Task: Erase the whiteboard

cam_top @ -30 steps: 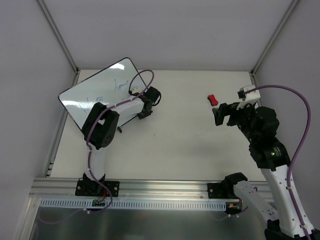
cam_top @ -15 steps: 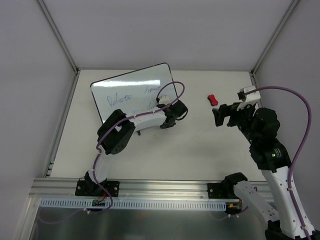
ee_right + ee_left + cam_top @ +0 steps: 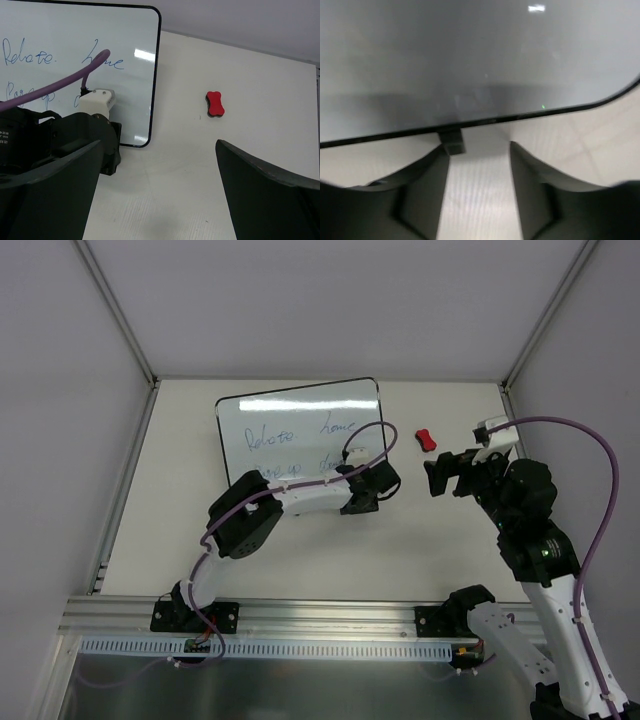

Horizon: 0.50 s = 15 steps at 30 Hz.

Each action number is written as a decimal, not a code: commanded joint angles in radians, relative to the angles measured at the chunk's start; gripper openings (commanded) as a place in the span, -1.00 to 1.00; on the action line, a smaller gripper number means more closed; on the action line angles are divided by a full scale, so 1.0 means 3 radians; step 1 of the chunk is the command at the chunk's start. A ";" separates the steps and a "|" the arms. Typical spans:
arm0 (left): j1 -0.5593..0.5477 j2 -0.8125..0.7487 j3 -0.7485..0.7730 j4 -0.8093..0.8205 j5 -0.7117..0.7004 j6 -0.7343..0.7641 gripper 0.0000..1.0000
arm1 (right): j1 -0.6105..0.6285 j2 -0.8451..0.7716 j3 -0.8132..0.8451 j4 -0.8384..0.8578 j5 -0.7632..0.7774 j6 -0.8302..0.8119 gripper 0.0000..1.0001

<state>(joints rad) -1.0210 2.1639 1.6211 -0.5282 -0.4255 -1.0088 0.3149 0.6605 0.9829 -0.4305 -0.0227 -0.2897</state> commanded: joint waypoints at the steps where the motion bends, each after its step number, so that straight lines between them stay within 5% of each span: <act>1: -0.0155 0.0017 0.0042 0.0022 0.0304 -0.0013 0.12 | 0.0024 -0.0039 0.0001 0.0136 0.0019 -0.0036 0.98; 8: -0.0288 -0.0218 0.0251 0.0027 0.0110 0.0294 0.67 | 0.0029 -0.0039 0.0052 0.0126 0.0009 -0.0021 0.98; 15: -0.0314 -0.0764 0.0512 0.0027 -0.0227 0.0989 0.84 | 0.0024 0.0124 0.0374 0.0019 -0.0021 0.0066 0.98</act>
<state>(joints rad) -1.1183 2.1033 1.7054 -0.5209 -0.4091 -0.8406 0.3149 0.6792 1.0149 -0.4461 -0.0265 -0.2871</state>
